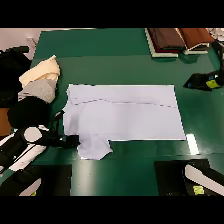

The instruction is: Fold the shirts.

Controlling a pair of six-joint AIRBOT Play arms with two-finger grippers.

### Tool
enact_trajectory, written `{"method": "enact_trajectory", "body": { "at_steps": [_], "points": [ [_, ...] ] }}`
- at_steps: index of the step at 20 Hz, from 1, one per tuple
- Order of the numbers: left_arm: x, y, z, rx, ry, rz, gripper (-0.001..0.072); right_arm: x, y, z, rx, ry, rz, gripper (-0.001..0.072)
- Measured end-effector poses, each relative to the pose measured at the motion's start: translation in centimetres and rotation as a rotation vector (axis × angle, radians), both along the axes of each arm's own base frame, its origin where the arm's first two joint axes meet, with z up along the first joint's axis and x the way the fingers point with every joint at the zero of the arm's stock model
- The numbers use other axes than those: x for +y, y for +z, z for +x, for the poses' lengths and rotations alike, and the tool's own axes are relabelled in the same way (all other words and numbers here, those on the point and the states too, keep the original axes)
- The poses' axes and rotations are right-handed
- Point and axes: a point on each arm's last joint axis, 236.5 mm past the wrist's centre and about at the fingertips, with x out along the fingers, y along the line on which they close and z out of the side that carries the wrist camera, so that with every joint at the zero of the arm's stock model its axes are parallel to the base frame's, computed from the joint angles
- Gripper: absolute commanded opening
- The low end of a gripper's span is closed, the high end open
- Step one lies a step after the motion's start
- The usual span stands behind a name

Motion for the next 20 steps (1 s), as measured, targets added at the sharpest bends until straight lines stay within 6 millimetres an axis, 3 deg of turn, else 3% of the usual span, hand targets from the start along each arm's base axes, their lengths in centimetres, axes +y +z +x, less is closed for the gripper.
{"method": "enact_trajectory", "body": {
  "at_steps": [3, 5, 7, 9, 11, 14, 16, 17, 18, 20],
  "points": [
    [-0.1, 1.4, 1.4, -0.062, -0.029, 0.017, 0.0023, -1.9, -3.8, -3.9, 0.146, -0.043, -0.021, 0.0454],
    [-0.1, 2.0, 1.9, -0.089, -0.050, 0.026, 0.0023, -3.5, -7.3, -7.9, 0.275, -0.107, -0.009, 0.0565],
    [-0.1, 2.4, 2.2, -0.107, -0.060, 0.030, 0.0024, -4.5, -10.9, -12.2, 0.405, -0.186, 0.035, 0.0553],
    [-0.1, 2.6, 2.5, -0.117, -0.064, 0.032, 0.0023, -4.4, -13.8, -16.0, 0.512, -0.257, 0.102, 0.0551],
    [-0.1, 2.7, 2.6, -0.125, -0.065, 0.033, 0.0024, -3.3, -15.7, -18.3, 0.571, -0.291, 0.168, 0.0526],
    [-0.1, 2.8, 2.9, -0.139, -0.063, 0.033, 0.0023, -1.5, -17.3, -19.3, 0.585, -0.299, 0.227, 0.0464],
    [-0.1, 2.9, 3.1, -0.144, -0.060, 0.033, 0.0023, -0.5, -17.7, -19.0, 0.579, -0.270, 0.236, 0.0260],
    [-0.1, 2.9, 3.1, -0.146, -0.060, 0.033, 0.0023, -0.3, -17.9, -18.6, 0.565, -0.255, 0.224, 0.0119],
    [-0.1, 2.9, 3.3, -0.152, -0.059, 0.034, 0.0023, -0.1, -18.0, -17.7, 0.533, -0.240, 0.210, 0.0042],
    [0.0, 2.9, 3.3, -0.162, -0.072, 0.041, 0.0022, -0.1, -17.8, -16.1, 0.482, -0.201, 0.171, 0.0015]
  ]
}}
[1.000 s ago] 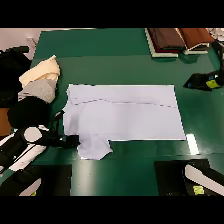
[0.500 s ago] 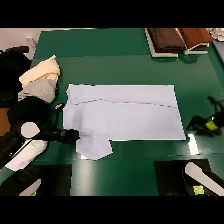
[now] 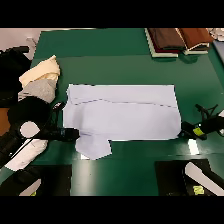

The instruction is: Fold the shirts.

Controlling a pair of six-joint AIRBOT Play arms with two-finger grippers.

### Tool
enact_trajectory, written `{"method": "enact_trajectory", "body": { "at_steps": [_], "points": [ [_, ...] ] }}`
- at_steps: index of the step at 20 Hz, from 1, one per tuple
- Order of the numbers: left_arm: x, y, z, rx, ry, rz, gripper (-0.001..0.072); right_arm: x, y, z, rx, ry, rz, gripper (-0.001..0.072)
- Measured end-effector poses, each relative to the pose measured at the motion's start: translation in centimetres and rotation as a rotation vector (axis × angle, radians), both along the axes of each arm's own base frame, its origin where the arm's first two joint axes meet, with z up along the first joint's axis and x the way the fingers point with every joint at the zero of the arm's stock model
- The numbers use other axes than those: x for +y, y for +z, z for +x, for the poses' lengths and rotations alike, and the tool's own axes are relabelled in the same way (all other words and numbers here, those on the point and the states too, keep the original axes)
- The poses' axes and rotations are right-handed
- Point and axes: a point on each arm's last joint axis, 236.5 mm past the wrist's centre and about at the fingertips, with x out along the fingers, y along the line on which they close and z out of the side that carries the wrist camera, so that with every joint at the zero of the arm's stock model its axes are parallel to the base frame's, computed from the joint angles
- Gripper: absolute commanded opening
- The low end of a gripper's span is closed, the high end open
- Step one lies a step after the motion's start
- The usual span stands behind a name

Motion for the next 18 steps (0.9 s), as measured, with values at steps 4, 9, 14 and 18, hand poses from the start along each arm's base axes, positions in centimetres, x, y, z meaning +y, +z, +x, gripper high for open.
{"method": "enact_trajectory", "body": {
  "at_steps": [4, 9, 14, 18],
  "points": [
    [0.8, 0.2, -0.5, 0.007, -0.053, 0.051, 0.0022, 0.7, 1.5, 2.4, -0.064, 0.095, -0.034, 0.0013],
    [1.4, 2.2, -1.1, 0.004, -0.112, 0.089, 0.0021, 0.5, 4.3, 2.5, -0.073, 0.220, -0.109, 0.0012],
    [2.1, 7.4, -0.8, -0.091, -0.130, 0.104, 0.0022, -0.6, 8.5, 1.4, -0.117, 0.274, -0.210, 0.0012],
    [3.4, 9.6, 2.9, -0.214, -0.102, 0.183, 0.0022, -1.2, 10.8, 3.4, -0.172, 0.257, -0.243, 0.0012]
  ]
}}
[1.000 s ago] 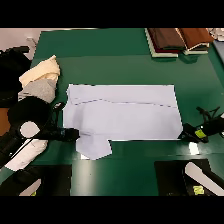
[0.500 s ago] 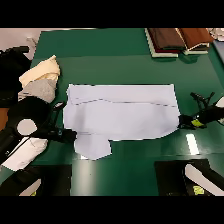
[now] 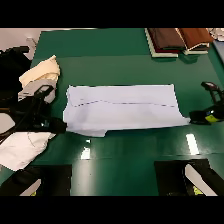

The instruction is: Fold the shirts.

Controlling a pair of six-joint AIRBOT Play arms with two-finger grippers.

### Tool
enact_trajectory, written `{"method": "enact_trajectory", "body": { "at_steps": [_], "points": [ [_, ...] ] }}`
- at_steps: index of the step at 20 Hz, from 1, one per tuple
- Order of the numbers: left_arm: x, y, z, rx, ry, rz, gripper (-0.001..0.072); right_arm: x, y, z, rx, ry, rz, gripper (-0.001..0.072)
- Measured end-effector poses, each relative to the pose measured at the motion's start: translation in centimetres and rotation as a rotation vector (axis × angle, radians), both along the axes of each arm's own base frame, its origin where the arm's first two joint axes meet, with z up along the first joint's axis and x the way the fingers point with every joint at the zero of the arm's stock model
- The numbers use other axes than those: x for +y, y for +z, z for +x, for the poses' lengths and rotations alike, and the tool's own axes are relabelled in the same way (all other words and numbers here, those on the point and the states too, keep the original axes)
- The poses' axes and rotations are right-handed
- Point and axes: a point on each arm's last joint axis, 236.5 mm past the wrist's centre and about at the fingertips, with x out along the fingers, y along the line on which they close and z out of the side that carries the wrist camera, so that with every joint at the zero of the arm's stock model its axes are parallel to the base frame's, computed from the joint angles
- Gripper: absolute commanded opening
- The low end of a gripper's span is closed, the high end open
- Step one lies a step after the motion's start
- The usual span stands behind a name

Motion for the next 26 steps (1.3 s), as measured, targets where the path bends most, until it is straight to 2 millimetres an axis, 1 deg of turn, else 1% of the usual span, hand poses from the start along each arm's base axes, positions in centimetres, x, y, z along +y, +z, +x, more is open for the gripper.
{"method": "enact_trajectory", "body": {
  "at_steps": [1, 2, 4, 6, 9, 11, 13, 14, 15, 16, 17, 18, 20, 21, 22, 23, 24, 25, 26],
  "points": [
    [0.3, 0.0, 1.2, -0.022, 0.003, 0.025, 0.0023, -0.2, 0.4, 1.2, -0.021, -0.005, 0.003, 0.0012],
    [0.4, 0.0, 2.9, -0.050, 0.012, 0.044, 0.0023, -0.3, 0.8, 2.4, -0.039, -0.010, 0.007, 0.0012],
    [0.9, -0.1, 6.9, -0.111, 0.052, 0.063, 0.0023, -0.6, 1.2, 5.1, -0.067, -0.007, 0.007, 0.0012],
    [1.6, -0.3, 11.2, -0.161, 0.107, 0.066, 0.0023, -0.8, 1.3, 7.8, -0.081, 0.003, 0.008, 0.0012],
    [2.4, -1.2, 16.5, -0.198, 0.134, 0.086, 0.0023, -0.6, 1.0, 12.3, -0.111, 0.019, 0.007, 0.0012],
    [2.5, -2.0, 19.2, -0.212, 0.127, 0.099, 0.0024, -0.4, 0.4, 15.1, -0.121, 0.026, 0.007, 0.0012],
    [2.3, -2.9, 21.5, -0.229, 0.128, 0.100, 0.0024, -0.2, -0.4, 17.3, -0.120, 0.031, 0.010, 0.0015],
    [2.2, -3.4, 22.3, -0.234, 0.130, 0.098, 0.0025, 0.1, -0.8, 18.3, -0.123, 0.033, 0.020, 0.0015],
    [2.1, -3.9, 23.0, -0.240, 0.131, 0.097, 0.0049, 0.5, -1.2, 19.2, -0.125, 0.031, 0.040, 0.0032],
    [2.1, -4.2, 23.5, -0.243, 0.132, 0.095, 0.0336, 1.0, -1.5, 20.2, -0.133, 0.028, 0.062, 0.0202],
    [2.1, -4.4, 23.9, -0.246, 0.134, 0.094, 0.0573, 1.4, -1.8, 21.0, -0.141, 0.023, 0.082, 0.0339],
    [2.0, -4.4, 24.2, -0.250, 0.137, 0.090, 0.0542, 1.7, -1.8, 21.9, -0.155, 0.017, 0.102, 0.0352],
    [1.8, -4.0, 24.6, -0.250, 0.141, 0.081, 0.0539, 2.0, -1.6, 23.2, -0.185, -0.002, 0.148, 0.0351],
    [1.6, -3.6, 24.6, -0.246, 0.139, 0.078, 0.0538, 1.9, -1.4, 23.6, -0.198, 0.002, 0.164, 0.0352],
    [1.5, -3.2, 24.7, -0.246, 0.140, 0.073, 0.0537, 1.7, -1.2, 23.9, -0.208, 0.006, 0.184, 0.0370],
    [1.5, -2.7, 24.9, -0.246, 0.141, 0.067, 0.0368, 1.5, -1.2, 23.7, -0.205, 0.008, 0.205, 0.0420],
    [1.2, -2.4, 24.8, -0.240, 0.144, 0.055, 0.0122, 0.9, -1.3, 23.4, -0.196, 0.007, 0.217, 0.0473],
    [1.0, -2.2, 24.8, -0.233, 0.148, 0.041, 0.0040, 0.1, -1.6, 22.9, -0.185, -0.004, 0.231, 0.0481],
    [0.6, -2.1, 24.7, -0.225, 0.150, 0.024, 0.0043, -0.7, -2.1, 22.2, -0.165, -0.021, 0.247, 0.0481]
  ]
}}
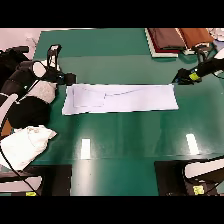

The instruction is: Fold the shirts.

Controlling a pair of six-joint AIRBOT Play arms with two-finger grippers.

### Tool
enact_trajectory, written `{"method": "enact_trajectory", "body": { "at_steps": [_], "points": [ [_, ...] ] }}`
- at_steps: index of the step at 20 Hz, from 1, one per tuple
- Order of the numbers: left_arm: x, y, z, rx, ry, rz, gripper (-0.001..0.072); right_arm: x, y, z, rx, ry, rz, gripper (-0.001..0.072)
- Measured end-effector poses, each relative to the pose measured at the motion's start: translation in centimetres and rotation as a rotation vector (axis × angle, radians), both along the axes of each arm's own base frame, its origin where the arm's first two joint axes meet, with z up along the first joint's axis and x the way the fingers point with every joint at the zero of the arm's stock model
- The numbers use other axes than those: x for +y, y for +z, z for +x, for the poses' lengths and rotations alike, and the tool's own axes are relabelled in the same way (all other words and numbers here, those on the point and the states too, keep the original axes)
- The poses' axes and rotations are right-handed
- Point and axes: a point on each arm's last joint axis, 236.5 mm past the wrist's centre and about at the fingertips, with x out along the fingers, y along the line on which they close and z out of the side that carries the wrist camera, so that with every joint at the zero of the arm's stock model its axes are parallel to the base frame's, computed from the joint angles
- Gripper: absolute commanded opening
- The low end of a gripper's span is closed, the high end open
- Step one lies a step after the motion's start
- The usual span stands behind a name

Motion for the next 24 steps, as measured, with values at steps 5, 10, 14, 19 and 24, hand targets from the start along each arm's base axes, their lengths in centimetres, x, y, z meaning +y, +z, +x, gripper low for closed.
{"method": "enact_trajectory", "body": {
  "at_steps": [5, 10, 14, 19, 24],
  "points": [
    [-3.9, -0.2, -1.1, 0.040, -0.047, -0.075, 0.0024, -3.7, -4.7, -4.5, 0.141, -0.121, 0.122, 0.0481],
    [-10.0, -2.4, -2.5, 0.072, -0.135, -0.112, 0.0023, -0.5, -7.8, -5.7, 0.192, -0.153, 0.393, 0.0409],
    [-14.4, -3.2, -1.9, 0.059, -0.155, -0.182, 0.0023, 2.4, -8.8, -4.5, 0.175, -0.095, 0.426, 0.0014],
    [-19.3, -4.3, -0.9, 0.073, -0.199, -0.232, 0.0023, 5.1, -2.2, -0.3, 0.001, 0.045, 0.362, 0.0014],
    [-23.7, -6.9, -0.4, 0.098, -0.251, -0.240, 0.0023, 11.0, 9.2, 1.5, -0.195, 0.203, 0.309, 0.0014]
  ]
}}
